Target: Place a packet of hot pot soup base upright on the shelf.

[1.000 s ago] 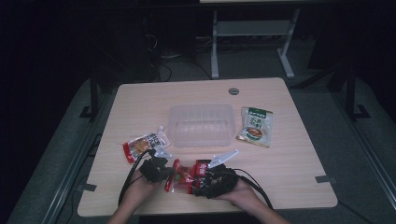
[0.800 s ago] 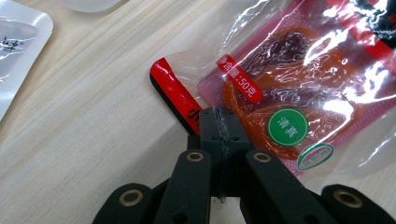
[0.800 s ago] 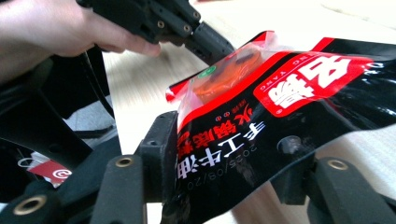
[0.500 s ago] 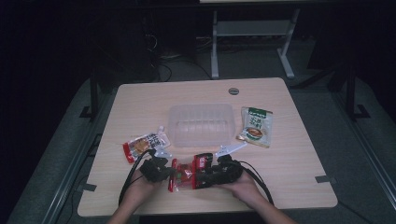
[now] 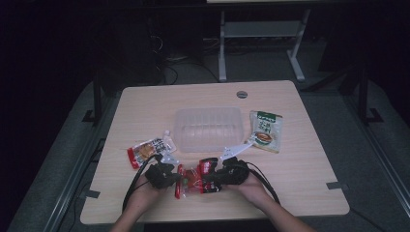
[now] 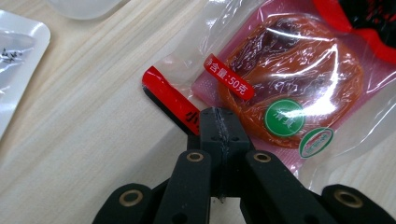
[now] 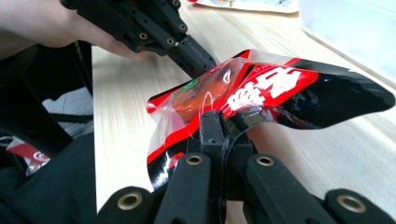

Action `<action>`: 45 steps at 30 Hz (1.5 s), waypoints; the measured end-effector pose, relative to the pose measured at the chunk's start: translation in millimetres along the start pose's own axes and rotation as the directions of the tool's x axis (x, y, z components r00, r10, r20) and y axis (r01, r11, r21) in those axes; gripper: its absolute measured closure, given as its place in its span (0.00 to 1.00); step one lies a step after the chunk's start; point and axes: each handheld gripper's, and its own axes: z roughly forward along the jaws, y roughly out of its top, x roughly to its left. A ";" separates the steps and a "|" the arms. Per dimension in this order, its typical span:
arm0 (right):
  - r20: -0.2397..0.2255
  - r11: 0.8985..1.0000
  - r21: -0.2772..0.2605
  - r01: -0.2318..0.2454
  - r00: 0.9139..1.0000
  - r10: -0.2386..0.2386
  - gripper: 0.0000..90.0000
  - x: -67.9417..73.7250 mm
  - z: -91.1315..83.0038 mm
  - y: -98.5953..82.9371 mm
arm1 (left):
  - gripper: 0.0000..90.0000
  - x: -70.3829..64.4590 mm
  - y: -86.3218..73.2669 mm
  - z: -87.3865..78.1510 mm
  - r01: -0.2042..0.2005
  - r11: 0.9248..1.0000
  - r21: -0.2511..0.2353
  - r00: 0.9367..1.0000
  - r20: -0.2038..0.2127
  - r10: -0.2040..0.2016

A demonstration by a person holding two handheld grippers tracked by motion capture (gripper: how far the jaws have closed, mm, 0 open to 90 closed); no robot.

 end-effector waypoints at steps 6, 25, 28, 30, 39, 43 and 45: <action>-0.025 0.999 0.004 0.036 0.999 -0.036 1.00 -2.5 -5.4 3.4 | 1.00 4.6 -0.1 -0.1 -0.020 1.000 0.000 0.999 0.041 0.020; -0.058 0.989 -0.102 0.109 0.992 -0.116 1.00 8.9 -39.4 11.3 | 0.77 9.2 -0.3 -18.8 -0.039 0.996 -0.084 0.994 0.102 0.048; -0.062 0.988 -0.111 0.103 0.992 -0.110 1.00 8.9 -43.0 13.0 | 0.66 5.7 0.1 -21.7 -0.041 0.995 -0.086 0.992 0.115 0.051; -0.059 0.987 -0.122 0.105 0.992 -0.113 1.00 8.8 -45.4 14.2 | 0.60 2.9 -0.5 -22.9 -0.046 0.995 -0.085 0.990 0.126 0.056; -0.057 0.978 -0.181 0.107 0.991 -0.119 1.00 7.9 -62.2 25.1 | 0.42 1.6 -2.2 -23.1 -0.028 0.993 -0.113 0.987 0.157 0.045; -0.043 0.973 -0.201 0.113 0.991 -0.124 1.00 4.8 -69.5 31.9 | 0.34 1.1 -5.9 -21.8 -0.022 0.994 -0.109 0.986 0.163 0.040; -0.031 0.971 -0.209 0.119 0.991 -0.128 1.00 2.0 -71.7 34.7 | 0.31 -0.7 -10.3 -21.9 -0.035 0.994 -0.104 0.985 0.165 0.052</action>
